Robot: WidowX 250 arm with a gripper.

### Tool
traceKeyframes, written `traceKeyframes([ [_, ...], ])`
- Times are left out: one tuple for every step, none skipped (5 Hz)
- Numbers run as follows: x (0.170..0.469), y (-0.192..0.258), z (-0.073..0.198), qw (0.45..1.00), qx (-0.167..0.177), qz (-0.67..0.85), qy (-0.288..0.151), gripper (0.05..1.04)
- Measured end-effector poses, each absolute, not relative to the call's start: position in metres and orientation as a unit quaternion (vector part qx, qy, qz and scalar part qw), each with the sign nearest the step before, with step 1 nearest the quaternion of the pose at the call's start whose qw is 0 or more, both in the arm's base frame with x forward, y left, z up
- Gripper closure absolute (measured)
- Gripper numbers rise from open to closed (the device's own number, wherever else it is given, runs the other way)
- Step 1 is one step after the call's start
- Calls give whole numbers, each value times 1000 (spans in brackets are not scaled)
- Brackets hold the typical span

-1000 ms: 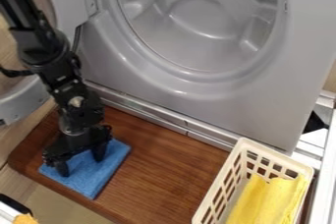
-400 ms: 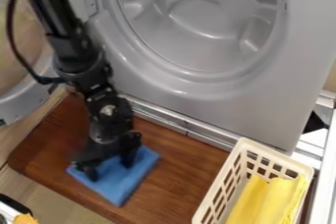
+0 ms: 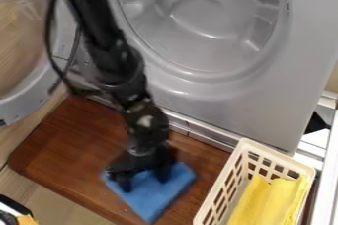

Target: Move the blue cloth to the left side of the basket

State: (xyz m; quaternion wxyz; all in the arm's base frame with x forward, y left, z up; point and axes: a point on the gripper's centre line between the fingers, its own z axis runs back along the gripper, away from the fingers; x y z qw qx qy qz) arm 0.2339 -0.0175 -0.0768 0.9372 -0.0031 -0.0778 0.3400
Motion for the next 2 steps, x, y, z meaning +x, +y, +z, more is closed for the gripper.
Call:
traceKeyframes([
  [235,-47,-76,953,-18,293,-78,83],
  [230,-70,-75,965,-25,251,-76,83],
])
